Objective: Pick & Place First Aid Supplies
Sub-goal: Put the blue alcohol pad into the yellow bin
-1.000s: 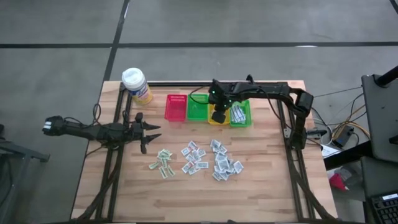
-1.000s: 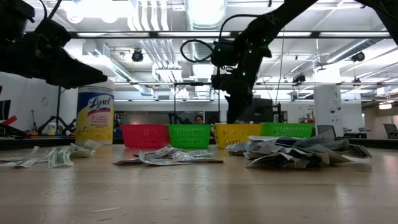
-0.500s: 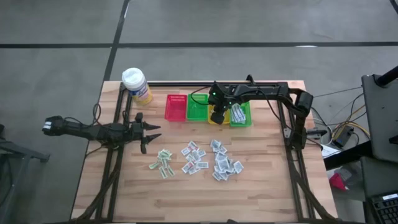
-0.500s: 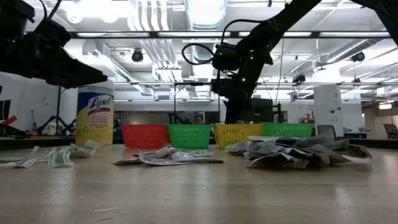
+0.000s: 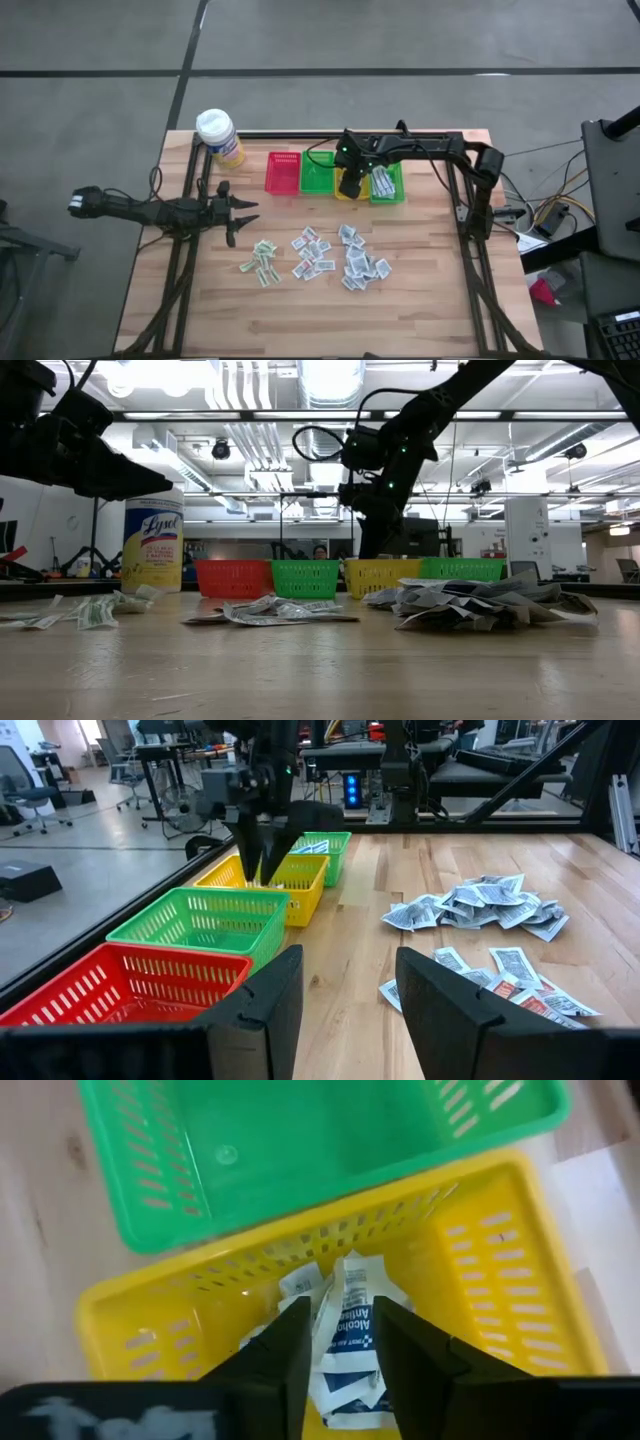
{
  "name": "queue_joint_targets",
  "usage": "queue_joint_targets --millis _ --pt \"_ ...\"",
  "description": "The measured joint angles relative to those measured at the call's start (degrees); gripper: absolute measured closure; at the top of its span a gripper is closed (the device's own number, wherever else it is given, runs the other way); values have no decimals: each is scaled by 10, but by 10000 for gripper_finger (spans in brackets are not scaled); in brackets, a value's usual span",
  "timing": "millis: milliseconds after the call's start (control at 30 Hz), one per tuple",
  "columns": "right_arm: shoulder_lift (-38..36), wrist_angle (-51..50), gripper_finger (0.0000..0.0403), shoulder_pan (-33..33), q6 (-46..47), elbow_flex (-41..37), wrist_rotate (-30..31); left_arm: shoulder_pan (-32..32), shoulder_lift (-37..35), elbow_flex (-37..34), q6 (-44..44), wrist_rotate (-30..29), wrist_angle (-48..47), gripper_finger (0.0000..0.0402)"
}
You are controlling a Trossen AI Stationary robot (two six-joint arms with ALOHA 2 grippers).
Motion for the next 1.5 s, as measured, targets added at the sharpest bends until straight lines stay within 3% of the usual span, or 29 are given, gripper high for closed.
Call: queue_joint_targets --millis 400,733,1100,1500 --pt "-25 -155 274 52 0 37 -149 0 0 0 -1 0 0 243" --pt "-23 -148 290 149 -64 22 -126 0 0 0 -1 0 0 243" --pt "-22 -98 301 191 -78 -11 -119 0 0 0 -2 0 0 243" --pt "-9 -54 280 205 -51 -41 -112 0 1 0 -2 0 0 243"
